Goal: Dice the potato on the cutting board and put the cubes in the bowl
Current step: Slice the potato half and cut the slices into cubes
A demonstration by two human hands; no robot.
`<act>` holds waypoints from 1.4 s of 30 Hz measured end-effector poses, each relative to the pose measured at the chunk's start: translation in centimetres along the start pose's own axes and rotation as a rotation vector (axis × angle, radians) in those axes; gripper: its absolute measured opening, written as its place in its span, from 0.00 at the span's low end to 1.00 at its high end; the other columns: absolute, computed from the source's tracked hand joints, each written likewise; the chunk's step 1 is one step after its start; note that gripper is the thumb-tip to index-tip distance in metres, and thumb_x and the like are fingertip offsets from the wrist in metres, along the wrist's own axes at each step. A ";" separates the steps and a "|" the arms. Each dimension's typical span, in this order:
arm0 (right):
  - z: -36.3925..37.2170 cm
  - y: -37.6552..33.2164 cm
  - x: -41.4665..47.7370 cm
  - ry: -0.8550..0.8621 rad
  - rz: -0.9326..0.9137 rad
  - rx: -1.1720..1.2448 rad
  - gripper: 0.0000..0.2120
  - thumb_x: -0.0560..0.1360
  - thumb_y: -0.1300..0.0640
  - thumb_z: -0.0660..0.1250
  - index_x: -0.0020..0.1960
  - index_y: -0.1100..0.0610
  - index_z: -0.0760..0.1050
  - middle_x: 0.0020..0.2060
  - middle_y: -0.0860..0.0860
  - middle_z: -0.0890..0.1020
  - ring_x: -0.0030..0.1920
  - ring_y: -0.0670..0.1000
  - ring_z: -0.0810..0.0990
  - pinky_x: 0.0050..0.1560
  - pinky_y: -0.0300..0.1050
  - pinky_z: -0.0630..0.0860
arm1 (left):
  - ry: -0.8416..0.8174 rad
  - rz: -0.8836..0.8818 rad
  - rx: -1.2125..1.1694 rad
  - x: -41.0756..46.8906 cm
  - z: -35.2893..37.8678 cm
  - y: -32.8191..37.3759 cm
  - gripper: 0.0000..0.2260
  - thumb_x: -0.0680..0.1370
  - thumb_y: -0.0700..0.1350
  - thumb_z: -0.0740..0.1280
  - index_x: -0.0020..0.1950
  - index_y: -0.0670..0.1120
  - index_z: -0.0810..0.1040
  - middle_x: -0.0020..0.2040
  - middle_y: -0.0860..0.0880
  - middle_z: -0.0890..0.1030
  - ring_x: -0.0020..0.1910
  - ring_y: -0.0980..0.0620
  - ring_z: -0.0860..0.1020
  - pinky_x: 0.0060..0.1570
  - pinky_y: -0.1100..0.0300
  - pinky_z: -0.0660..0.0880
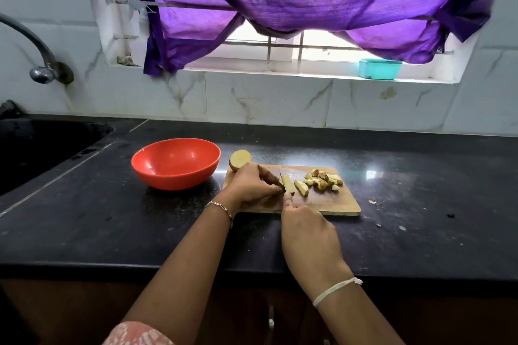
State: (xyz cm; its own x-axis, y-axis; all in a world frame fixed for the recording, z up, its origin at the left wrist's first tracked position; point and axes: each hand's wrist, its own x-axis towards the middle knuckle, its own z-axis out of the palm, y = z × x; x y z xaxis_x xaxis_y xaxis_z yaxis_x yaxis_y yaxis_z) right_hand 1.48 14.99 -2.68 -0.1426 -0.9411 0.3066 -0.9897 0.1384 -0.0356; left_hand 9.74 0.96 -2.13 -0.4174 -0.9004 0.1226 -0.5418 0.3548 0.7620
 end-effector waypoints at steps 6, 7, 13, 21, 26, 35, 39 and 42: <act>-0.7 0.1 0.5 -0.006 -0.012 0.024 0.26 0.81 0.66 0.51 0.78 0.58 0.52 0.59 0.56 0.76 0.55 0.55 0.78 0.48 0.47 0.76 | 0.004 0.002 0.010 0.1 0.1 0.0 0.10 0.73 0.43 0.73 0.53 0.45 0.84 0.50 0.50 0.84 0.39 0.61 0.76 0.31 0.77 0.68; -0.9 0.2 0.6 -0.008 -0.010 0.028 0.26 0.81 0.66 0.52 0.78 0.58 0.53 0.59 0.56 0.76 0.56 0.55 0.78 0.48 0.47 0.76 | 0.008 0.007 0.016 0.1 0.1 0.0 0.10 0.73 0.44 0.73 0.53 0.45 0.84 0.51 0.51 0.84 0.39 0.61 0.76 0.31 0.78 0.68; -1.9 0.3 1.0 -0.036 -0.009 0.035 0.20 0.80 0.64 0.54 0.72 0.57 0.64 0.56 0.56 0.77 0.55 0.56 0.78 0.47 0.47 0.75 | 0.008 0.021 -0.003 -0.1 0.1 0.2 0.10 0.72 0.42 0.74 0.53 0.43 0.84 0.42 0.51 0.81 0.34 0.62 0.74 0.29 0.79 0.67; -3.7 1.0 2.2 -0.163 0.015 0.052 0.17 0.77 0.66 0.54 0.63 0.57 0.72 0.54 0.56 0.78 0.53 0.56 0.77 0.42 0.45 0.70 | -0.004 0.005 0.009 -0.1 0.0 0.2 0.09 0.72 0.42 0.75 0.51 0.44 0.85 0.35 0.54 0.79 0.32 0.61 0.74 0.28 0.78 0.67; -3.3 0.9 1.7 -0.125 0.001 0.045 0.18 0.79 0.65 0.55 0.68 0.57 0.70 0.55 0.56 0.78 0.53 0.55 0.78 0.42 0.44 0.70 | 0.045 0.015 0.028 -0.2 0.2 0.3 0.09 0.73 0.44 0.74 0.51 0.44 0.85 0.33 0.56 0.77 0.30 0.62 0.72 0.27 0.78 0.65; -2.1 0.9 0.7 -0.073 0.002 0.071 0.28 0.80 0.66 0.53 0.78 0.56 0.52 0.64 0.56 0.73 0.60 0.56 0.75 0.53 0.47 0.75 | 0.147 0.001 0.087 0.2 1.0 0.3 0.11 0.73 0.50 0.74 0.53 0.48 0.85 0.51 0.51 0.84 0.42 0.60 0.74 0.32 0.80 0.65; -1.4 0.8 0.8 -0.083 0.007 0.045 0.30 0.79 0.68 0.53 0.79 0.57 0.48 0.63 0.57 0.73 0.59 0.56 0.76 0.51 0.48 0.76 | 0.132 0.007 0.093 0.4 1.0 0.2 0.09 0.73 0.48 0.74 0.51 0.47 0.85 0.51 0.51 0.84 0.41 0.60 0.75 0.32 0.78 0.66; -1.1 0.6 0.9 -0.084 0.001 0.027 0.30 0.79 0.68 0.53 0.79 0.58 0.49 0.64 0.57 0.73 0.58 0.57 0.77 0.51 0.50 0.76 | 0.112 -0.007 0.067 0.7 1.1 0.0 0.09 0.73 0.47 0.74 0.51 0.46 0.85 0.51 0.50 0.85 0.42 0.58 0.76 0.40 0.71 0.70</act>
State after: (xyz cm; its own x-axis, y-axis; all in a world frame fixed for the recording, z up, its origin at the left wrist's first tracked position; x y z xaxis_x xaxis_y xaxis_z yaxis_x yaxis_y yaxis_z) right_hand 0.79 14.54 -1.38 -0.1431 -0.9637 0.2254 -0.9893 0.1325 -0.0615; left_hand 8.62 0.67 -2.76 -0.3312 -0.9241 0.1906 -0.5936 0.3611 0.7192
